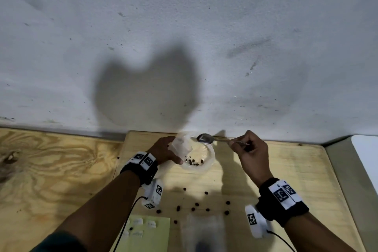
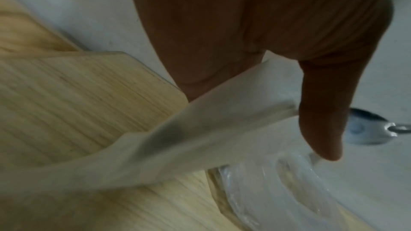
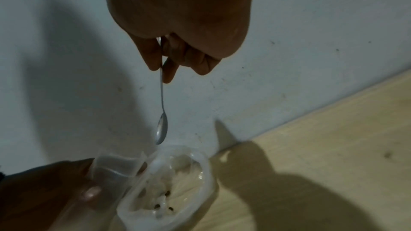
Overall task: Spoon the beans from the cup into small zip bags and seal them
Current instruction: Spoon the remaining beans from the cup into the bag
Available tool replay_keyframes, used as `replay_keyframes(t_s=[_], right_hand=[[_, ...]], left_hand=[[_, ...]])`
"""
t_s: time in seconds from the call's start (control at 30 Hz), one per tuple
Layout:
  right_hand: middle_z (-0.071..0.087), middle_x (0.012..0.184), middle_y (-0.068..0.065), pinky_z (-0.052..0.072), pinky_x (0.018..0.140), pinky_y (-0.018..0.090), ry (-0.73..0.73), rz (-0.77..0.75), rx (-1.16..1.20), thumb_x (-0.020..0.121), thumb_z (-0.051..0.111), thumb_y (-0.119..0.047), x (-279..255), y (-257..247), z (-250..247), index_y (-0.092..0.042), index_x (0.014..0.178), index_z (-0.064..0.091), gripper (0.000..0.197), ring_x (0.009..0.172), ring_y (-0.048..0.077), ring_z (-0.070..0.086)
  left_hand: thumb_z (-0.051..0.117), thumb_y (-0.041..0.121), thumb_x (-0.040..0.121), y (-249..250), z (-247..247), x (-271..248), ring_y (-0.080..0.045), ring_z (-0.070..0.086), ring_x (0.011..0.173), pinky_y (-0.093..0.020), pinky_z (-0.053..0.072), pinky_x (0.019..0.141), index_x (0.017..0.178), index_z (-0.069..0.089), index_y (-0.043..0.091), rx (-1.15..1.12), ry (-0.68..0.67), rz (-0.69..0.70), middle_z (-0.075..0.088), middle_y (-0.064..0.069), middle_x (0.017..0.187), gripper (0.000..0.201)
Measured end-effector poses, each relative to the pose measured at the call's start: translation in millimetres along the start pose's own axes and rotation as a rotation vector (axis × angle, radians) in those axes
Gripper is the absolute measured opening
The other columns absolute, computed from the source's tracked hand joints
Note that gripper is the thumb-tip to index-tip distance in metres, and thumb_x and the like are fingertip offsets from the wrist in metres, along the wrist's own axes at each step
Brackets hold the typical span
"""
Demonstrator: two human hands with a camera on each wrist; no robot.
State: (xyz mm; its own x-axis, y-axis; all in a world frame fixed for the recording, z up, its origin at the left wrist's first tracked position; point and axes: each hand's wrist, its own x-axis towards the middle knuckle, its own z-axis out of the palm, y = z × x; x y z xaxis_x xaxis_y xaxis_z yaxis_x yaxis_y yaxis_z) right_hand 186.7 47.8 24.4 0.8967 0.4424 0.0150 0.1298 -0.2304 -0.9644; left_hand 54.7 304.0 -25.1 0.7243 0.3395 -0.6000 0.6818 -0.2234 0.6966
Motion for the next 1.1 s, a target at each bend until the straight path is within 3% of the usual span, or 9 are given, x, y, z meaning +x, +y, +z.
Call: replay_keyframes(t_s=[0.07,0.17,0.3,0.37,0.43,0.63,0.87,1.0,1.1], right_hand=[[0.072,0.074,0.002,0.047,0.057,0.039,-0.026,-0.022,-0.041,0.081,0.077,-0.001,-4,9,-3,-0.017,0.062,0.047,0.039,0.064,0.032,0.062],[0.075,0.086,-0.017,0.048,0.054,0.031,-0.251,-0.123,-0.218,0.084,0.076,-0.01,-11,27,0,-0.025,0.064,0.053,0.035,0.058,0.01,0.062],[0.075,0.089,-0.013,0.054,0.061,0.028,-0.482,-0.323,-0.482,0.089,0.067,-0.029,-17,39,16,-0.03,0.088,0.068,0.001,0.066,0.008,0.063],[0.075,0.094,-0.013,0.049,0.063,0.019,-0.55,-0.417,-0.565,0.09,0.062,-0.029,-18,40,23,-0.026,0.096,0.073,0.012,0.077,0.01,0.064],[0.074,0.094,-0.014,0.048,0.062,0.021,-0.602,-0.431,-0.612,0.092,0.059,-0.031,-14,39,20,-0.024,0.096,0.072,0.015,0.077,0.011,0.065],[0.068,0.077,-0.012,0.048,0.053,0.029,-0.497,-0.421,-0.594,0.088,0.065,-0.026,-3,39,-10,-0.025,0.086,0.07,0.006,0.057,0.01,0.054],[0.073,0.089,-0.013,0.052,0.06,0.024,-0.54,-0.395,-0.589,0.088,0.064,-0.025,-6,44,24,-0.025,0.092,0.071,0.008,0.069,0.012,0.063],[0.069,0.078,-0.014,0.036,0.055,0.021,-0.489,-0.375,-0.567,0.083,0.061,-0.026,-4,38,13,-0.024,0.075,0.061,0.009,0.06,0.003,0.045],[0.073,0.082,-0.013,0.04,0.055,0.02,-0.447,-0.37,-0.544,0.084,0.068,-0.021,2,34,12,-0.028,0.081,0.066,0.008,0.059,0.0,0.047]], left_hand=[[0.09,0.007,0.057,-2,-3,2,-0.021,0.053,0.115,-0.03,0.043,0.088,0.132,0.054,0.018,0.045,-0.01,0.004,0.058,-0.001,0.124,0.083],[0.089,0.012,0.059,-3,-5,3,-0.02,0.05,0.118,-0.027,0.041,0.085,0.136,0.051,0.022,0.14,-0.031,0.022,0.053,0.0,0.133,0.087],[0.088,0.01,0.058,-2,-4,5,-0.015,0.05,0.101,-0.02,0.039,0.067,0.132,0.054,0.026,0.201,-0.044,0.061,0.055,0.003,0.124,0.083],[0.088,0.01,0.057,-2,-4,7,-0.018,0.052,0.104,-0.019,0.039,0.067,0.132,0.055,0.025,0.208,-0.031,0.071,0.056,0.002,0.123,0.083],[0.088,0.009,0.058,-3,-6,11,-0.019,0.053,0.106,-0.021,0.04,0.072,0.131,0.056,0.023,0.192,-0.012,0.078,0.057,0.0,0.125,0.081],[0.088,0.009,0.06,-4,-11,15,-0.016,0.049,0.112,-0.021,0.037,0.082,0.133,0.055,0.021,0.179,-0.009,0.076,0.054,0.0,0.134,0.081],[0.089,0.011,0.061,-3,-12,17,-0.016,0.05,0.107,-0.026,0.041,0.085,0.134,0.051,0.02,0.188,-0.016,0.055,0.055,0.003,0.125,0.083],[0.09,0.014,0.06,-6,-18,21,-0.016,0.052,0.1,-0.026,0.041,0.081,0.136,0.049,0.022,0.18,0.018,0.029,0.058,0.0,0.117,0.087],[0.09,0.016,0.058,-6,-17,20,-0.019,0.054,0.106,-0.029,0.044,0.086,0.137,0.049,0.022,0.187,-0.001,0.027,0.059,0.002,0.121,0.09]])
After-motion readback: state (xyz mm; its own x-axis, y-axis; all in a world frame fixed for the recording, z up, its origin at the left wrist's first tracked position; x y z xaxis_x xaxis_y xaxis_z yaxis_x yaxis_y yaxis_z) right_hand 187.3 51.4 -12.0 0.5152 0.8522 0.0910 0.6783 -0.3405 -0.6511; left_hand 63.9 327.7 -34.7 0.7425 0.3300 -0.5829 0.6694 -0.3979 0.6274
